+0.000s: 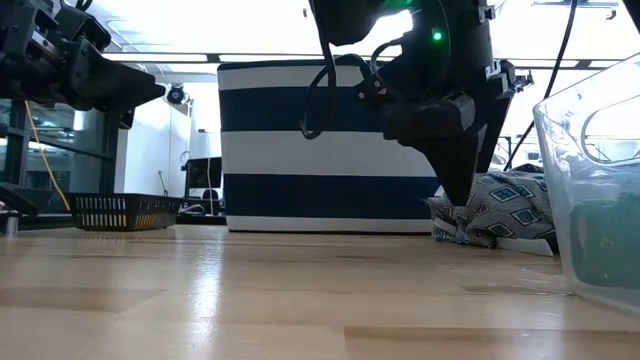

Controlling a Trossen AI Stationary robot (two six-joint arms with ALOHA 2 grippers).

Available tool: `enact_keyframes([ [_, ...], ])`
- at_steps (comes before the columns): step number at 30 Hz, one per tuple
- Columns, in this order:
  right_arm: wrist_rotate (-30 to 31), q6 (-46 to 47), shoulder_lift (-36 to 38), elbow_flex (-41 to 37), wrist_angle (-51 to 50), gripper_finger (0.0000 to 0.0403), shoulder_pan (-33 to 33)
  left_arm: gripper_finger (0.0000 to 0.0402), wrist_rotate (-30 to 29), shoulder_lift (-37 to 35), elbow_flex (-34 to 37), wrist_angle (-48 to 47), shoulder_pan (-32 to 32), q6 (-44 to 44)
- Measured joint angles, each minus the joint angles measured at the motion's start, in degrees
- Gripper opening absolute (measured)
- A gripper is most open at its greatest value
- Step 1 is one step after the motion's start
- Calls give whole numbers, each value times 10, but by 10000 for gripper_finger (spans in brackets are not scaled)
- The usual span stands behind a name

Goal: Pick & Place Medicine items
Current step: Put the grey patient gown into the laundry bin

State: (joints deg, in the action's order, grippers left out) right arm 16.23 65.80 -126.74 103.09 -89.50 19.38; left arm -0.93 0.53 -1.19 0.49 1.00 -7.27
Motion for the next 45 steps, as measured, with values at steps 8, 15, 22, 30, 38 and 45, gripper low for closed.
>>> enact_keyframes([
  [8, -15, -2, 0, 0, 10, 331, 1, 111, 0, 0, 0, 0, 0, 0],
  [15, -12, -43, -1, 0, -4, 331, -6, 111, 0, 0, 0, 0, 0, 0],
  [22, -23, -44, -2, -37, -6, 331, -14, 111, 0, 0, 0, 0, 0, 0],
  [30, -42, -41, -2, -56, -5, 331, -25, 111, 0, 0, 0, 0, 0, 0],
  [38, -43, -58, 9, -56, -5, 331, -37, 111, 0, 0, 0, 0, 0, 0],
  [45, -42, -80, 21, -58, -5, 331, -44, 111, 0, 0, 0, 0, 0, 0],
])
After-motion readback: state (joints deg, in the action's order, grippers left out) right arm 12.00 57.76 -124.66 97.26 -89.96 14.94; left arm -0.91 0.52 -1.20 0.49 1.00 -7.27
